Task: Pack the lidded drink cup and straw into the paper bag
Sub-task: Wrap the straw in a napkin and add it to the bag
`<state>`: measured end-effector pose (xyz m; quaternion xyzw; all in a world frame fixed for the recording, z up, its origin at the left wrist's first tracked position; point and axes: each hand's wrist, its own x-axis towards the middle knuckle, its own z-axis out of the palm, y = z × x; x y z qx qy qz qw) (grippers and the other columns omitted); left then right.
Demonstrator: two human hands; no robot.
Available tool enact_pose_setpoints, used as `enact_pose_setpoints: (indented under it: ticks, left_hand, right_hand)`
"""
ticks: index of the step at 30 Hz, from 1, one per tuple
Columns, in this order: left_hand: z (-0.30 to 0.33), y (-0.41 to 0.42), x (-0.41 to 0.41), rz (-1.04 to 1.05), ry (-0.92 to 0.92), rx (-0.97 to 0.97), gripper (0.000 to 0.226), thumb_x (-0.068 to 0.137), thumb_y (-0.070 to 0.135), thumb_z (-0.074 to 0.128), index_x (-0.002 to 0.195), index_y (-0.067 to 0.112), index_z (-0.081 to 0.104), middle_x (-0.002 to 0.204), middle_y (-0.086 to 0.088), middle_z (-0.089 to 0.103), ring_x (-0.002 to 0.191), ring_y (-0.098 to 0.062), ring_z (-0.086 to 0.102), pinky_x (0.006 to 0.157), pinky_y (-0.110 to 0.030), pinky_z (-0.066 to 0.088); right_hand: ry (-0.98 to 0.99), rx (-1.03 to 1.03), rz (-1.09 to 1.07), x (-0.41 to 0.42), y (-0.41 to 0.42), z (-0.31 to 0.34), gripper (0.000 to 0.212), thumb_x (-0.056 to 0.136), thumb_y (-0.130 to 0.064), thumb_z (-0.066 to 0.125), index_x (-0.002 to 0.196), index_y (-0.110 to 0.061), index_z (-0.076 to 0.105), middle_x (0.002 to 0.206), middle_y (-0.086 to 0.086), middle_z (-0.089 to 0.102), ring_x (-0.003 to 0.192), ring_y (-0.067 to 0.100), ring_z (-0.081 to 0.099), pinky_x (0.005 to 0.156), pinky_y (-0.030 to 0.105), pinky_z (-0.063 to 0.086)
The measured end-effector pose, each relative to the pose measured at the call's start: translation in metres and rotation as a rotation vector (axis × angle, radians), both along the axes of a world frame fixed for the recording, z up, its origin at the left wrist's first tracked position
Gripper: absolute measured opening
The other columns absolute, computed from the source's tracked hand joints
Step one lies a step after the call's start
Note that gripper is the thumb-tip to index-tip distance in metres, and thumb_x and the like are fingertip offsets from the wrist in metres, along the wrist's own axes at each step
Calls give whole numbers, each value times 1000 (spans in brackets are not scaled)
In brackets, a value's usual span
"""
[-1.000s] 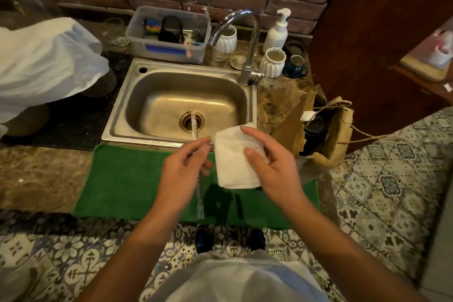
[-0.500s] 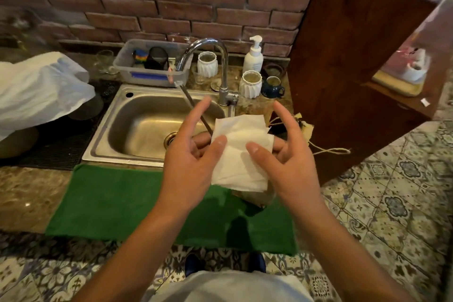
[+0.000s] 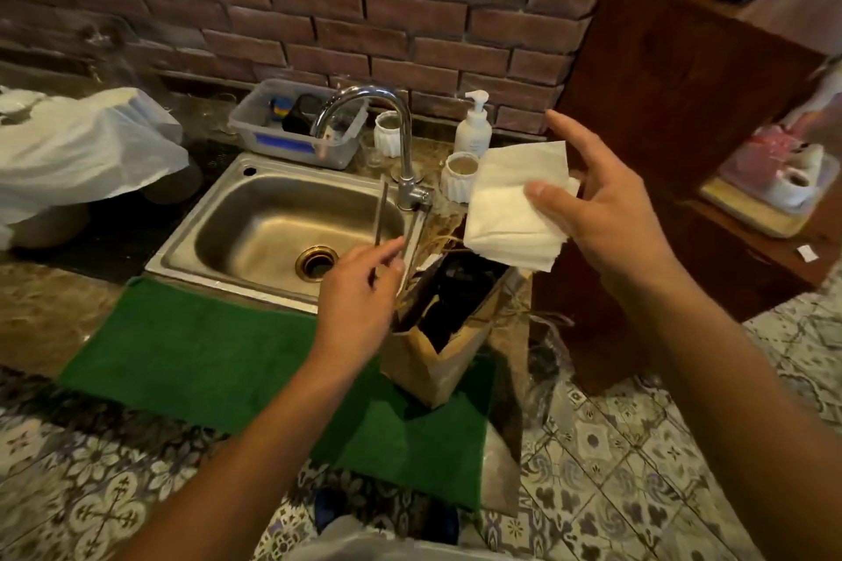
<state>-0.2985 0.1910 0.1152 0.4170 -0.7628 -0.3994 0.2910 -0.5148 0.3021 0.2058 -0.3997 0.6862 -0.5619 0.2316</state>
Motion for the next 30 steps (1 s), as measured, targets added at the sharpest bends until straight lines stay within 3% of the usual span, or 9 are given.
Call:
enact_pose_setpoints:
  ticks: [3,5,7,11,15,19,22,26,30]
  left_hand:
    - [-18,3,-7,10,-346,-323,65,88,49,68,145,23,51,125,2,61,100,-16,58,81,-29,48]
    - [-31,3,-7,-9,-400,-473,76,84,54,68,149,21,44,138,-2,58,118,-24,52,94,-38,46]
    - [-43,-2,-5,-63,-333,-499,75,87,48,69,151,21,42,144,-1,55,125,-24,51,103,-39,44]
    - [-49,-4,0,-202,-125,-470,65,91,13,68,150,25,44,152,5,49,128,-14,55,98,-27,47]
    - [-44,-14,2,-206,-37,-420,75,84,-6,61,149,27,45,150,4,51,122,-14,61,100,-33,53]
    - [-37,-16,2,-289,47,-388,64,86,7,42,142,38,51,150,4,51,104,-16,71,79,-37,63]
    - [-39,-18,5,-298,81,-465,47,87,10,43,121,25,71,141,-2,59,106,-22,70,77,-39,62]
    - [-40,-16,5,-231,-129,-521,39,90,14,56,125,20,70,128,-1,69,104,-20,70,78,-41,61]
    - [-30,-14,-4,-224,-323,-408,53,92,56,56,139,30,58,132,5,65,108,-15,66,81,-36,58]
  right_hand:
    - [-61,-19,7,-7,-2,-11,61,93,-9,72,141,-41,55,133,-2,65,114,16,69,93,45,61]
    - [-74,25,21,-5,-2,-21,57,93,-10,72,138,-40,57,128,-4,67,112,16,69,90,46,62]
    - [-99,52,21,-1,-2,-28,55,93,-10,71,136,-41,57,127,-6,67,110,14,70,87,43,63]
    - [-135,13,-53,-2,3,-26,53,94,-9,69,136,-40,57,124,-5,67,106,12,72,82,34,64]
    - [-176,-26,-122,-7,10,-22,54,94,-8,69,141,-34,58,123,-2,68,103,15,73,78,29,62]
    - [-172,-53,-142,-3,15,-18,54,94,-10,69,139,-37,59,124,1,68,101,15,73,76,28,62]
    - [-186,-88,-163,-3,17,-14,53,94,-10,69,138,-38,60,125,-1,67,102,16,73,77,30,62]
    - [-195,-66,-158,-2,17,-13,52,94,-11,69,139,-37,60,127,-2,66,102,16,73,80,32,63]
    - [-175,-37,-96,7,10,-17,43,96,-11,67,134,-32,64,120,-5,69,102,15,73,79,30,63]
